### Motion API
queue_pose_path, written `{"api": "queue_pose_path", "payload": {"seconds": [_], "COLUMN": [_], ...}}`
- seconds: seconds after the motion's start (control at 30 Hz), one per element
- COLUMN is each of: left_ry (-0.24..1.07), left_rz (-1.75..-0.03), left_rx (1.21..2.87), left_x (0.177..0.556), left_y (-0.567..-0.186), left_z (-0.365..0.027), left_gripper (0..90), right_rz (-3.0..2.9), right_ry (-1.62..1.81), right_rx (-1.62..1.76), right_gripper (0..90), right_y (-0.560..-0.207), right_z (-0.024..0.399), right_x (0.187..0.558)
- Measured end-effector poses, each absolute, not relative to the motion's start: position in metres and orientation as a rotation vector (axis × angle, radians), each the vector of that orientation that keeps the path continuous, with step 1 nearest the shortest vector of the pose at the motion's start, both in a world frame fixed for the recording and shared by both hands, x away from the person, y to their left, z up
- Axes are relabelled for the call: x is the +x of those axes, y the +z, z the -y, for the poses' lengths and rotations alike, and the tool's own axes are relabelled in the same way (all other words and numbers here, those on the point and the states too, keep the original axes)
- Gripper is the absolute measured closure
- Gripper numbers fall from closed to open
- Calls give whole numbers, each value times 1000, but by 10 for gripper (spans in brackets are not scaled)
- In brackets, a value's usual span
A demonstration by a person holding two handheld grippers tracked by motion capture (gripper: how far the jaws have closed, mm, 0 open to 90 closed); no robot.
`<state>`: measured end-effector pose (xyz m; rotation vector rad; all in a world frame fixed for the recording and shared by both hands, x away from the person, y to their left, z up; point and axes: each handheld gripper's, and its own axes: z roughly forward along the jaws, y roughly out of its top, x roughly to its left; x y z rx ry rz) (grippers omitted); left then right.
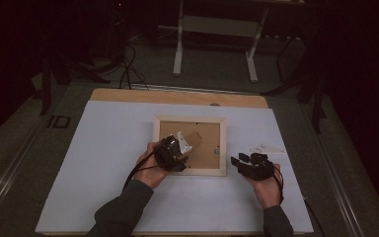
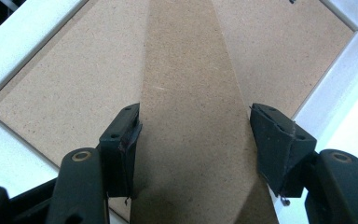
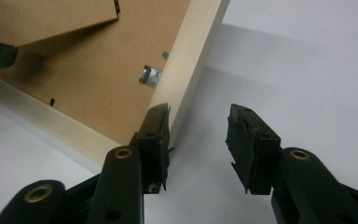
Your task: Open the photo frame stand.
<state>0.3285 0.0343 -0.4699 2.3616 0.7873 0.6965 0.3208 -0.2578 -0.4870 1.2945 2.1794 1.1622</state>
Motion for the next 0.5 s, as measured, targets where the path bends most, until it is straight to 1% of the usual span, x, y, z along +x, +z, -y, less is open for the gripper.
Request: {"api": "queue_pose_path", "payload": {"seconds": [0.17,0.5], "left_ry": [732,792], "left_rz": [-772,-750], "left_rx": [2354,2336], "left_x": [324,316], "left_y": [-470,-471], "left_z": [-33,-32], "left_gripper": [385,385], "right_rz": [-2193,-2223], "right_ry": [1140,1096], "right_rx": [1265,1237], "right_gripper": [583,586], "right_y": [-480,-466], "right_z": [253,241], "right_x": [327,352]}}
